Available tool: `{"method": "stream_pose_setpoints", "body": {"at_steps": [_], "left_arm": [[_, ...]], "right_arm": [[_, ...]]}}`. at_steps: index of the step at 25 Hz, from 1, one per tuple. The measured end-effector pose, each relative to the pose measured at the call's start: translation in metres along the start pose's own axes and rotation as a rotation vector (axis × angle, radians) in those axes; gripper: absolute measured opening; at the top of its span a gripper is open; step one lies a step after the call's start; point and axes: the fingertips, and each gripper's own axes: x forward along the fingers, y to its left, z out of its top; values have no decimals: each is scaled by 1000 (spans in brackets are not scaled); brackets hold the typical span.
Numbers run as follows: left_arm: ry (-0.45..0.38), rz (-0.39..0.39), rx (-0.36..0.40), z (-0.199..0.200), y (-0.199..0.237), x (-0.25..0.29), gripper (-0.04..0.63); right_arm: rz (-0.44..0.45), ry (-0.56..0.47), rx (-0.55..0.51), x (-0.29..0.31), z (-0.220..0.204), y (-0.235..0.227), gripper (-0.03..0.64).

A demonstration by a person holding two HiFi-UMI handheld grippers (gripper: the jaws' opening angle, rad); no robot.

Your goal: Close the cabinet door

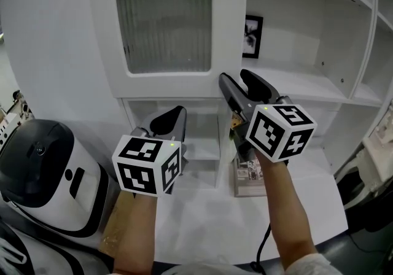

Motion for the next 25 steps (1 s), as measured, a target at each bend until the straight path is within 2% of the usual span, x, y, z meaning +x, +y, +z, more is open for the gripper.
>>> {"method": "stream_pose_setpoints", "body": {"at_steps": [6, 11, 14, 25], "left_arm": [[-1, -11, -4, 1, 2, -1, -3], [-7, -22, -3, 5, 3, -8, -3], [-6, -27, -4, 5, 5, -13, -3], [-4, -50, -4, 5, 13, -44, -3]], "right_arm": [[-20, 0, -2, -1, 0, 0, 230], [-54, 5, -58, -7, 3, 5, 220], [-79, 13, -87, -13, 1, 8, 174], [-132, 40, -97, -36, -6, 33, 155]]}}
